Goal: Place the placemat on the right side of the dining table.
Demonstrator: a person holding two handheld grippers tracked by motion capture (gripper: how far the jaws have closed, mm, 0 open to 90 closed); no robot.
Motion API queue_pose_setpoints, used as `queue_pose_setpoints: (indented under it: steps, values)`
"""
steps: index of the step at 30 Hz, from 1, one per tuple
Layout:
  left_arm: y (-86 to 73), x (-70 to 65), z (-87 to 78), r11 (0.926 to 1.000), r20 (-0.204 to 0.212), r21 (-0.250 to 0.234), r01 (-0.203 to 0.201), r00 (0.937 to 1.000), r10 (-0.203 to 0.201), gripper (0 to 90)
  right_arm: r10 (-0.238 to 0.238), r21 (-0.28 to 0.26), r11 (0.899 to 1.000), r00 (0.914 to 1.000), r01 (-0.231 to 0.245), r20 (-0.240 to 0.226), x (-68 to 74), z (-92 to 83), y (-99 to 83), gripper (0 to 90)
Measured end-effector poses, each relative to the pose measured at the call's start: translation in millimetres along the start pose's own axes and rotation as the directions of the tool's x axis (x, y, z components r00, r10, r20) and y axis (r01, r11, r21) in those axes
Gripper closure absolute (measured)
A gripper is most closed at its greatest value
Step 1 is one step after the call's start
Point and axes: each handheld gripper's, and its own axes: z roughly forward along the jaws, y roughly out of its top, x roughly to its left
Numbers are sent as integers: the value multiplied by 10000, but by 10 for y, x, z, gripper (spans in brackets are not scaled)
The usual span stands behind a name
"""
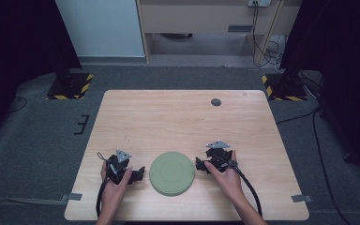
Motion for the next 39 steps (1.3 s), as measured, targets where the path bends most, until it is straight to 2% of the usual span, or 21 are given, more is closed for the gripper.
queue_pose_setpoints:
  steps: [4,6,7,8,9,11,12,13,14,15,18,20,21,24,25,26,27,30,35,39]
  values:
    - [0,8,-1,10000,67,2,-46,10000,46,0,-206,99,9997,9995,208,-235,-26,-7,9,21]
    - [-1,15,-5,9999,164,-51,-89,9998,90,0,-371,242,9990,9985,381,-413,-52,-29,22,73]
    - [-4,18,-19,9998,362,-154,-142,9992,147,23,-451,184,9988,9974,462,-557,-79,-56,20,123]
    - [-4,18,-19,9998,362,-154,-142,9992,147,24,-451,184,9988,9974,462,-557,-79,-56,20,123]
    - [-4,16,-25,9996,414,-213,-160,9990,169,23,-448,138,9988,9930,466,-1096,-103,-98,18,121]
    - [0,3,-47,9992,552,-324,-253,9981,271,23,-500,134,9986,9916,519,-1197,-100,-126,22,130]
    - [3,-5,-62,9989,640,-358,-314,9974,337,24,-737,123,9971,9898,757,-1218,-91,-157,24,139]
    - [5,-27,-89,9984,785,-384,-411,9959,440,25,-1156,123,9929,9841,1184,-1351,-50,-225,9,142]
    - [5,-27,-89,9984,785,-384,-411,9959,440,25,-1156,123,9929,9841,1184,-1351,-50,-225,9,142]
    - [4,-39,-99,9986,905,-306,-420,9949,446,25,-1346,77,9905,9799,1373,-1475,-19,-260,-11,139]
    - [-25,-69,-136,9979,1266,-13,-642,9899,638,35,-2180,-61,9755,9630,2198,-1585,87,-344,-100,111]
    - [-42,-92,-181,9972,1454,-56,-748,9865,748,35,-2448,-59,9688,9524,2478,-1818,169,-418,-187,112]
    - [-47,-118,-223,9963,1603,-226,-828,9834,853,32,-2563,-71,9657,9477,2597,-1905,186,-436,-199,112]
    - [-45,-149,-238,9953,1709,-336,-913,9806,957,32,-2633,-238,9643,9444,2639,-1970,220,-473,-210,114]
    - [-38,-183,-236,9945,1847,-418,-957,9775,1019,33,-2642,-317,9641,9410,2636,-2115,252,-489,-214,111]
    - [-38,-183,-236,9945,1847,-418,-957,9775,1019,33,-2642,-317,9641,9410,2636,-2115,252,-489,-214,111]
    - [-36,-203,-231,9940,1899,-414,-1014,9759,1075,35,-2742,-335,9613,9373,2735,-2151,273,-486,-221,110]
    - [-31,-265,-203,9920,2056,-290,-1226,9705,1260,40,-2869,-224,9571,9343,2888,-2116,295,-453,-237,107]
    - [-17,-297,-176,9905,1992,-199,-1358,9703,1371,26,-2707,-393,9624,9365,2688,-2231,304,-458,-229,109]
    - [-9,-287,-158,9917,1995,-131,-1282,9715,1282,5,-2754,-364,9610,9377,2740,-2119,318,-455,-224,84]
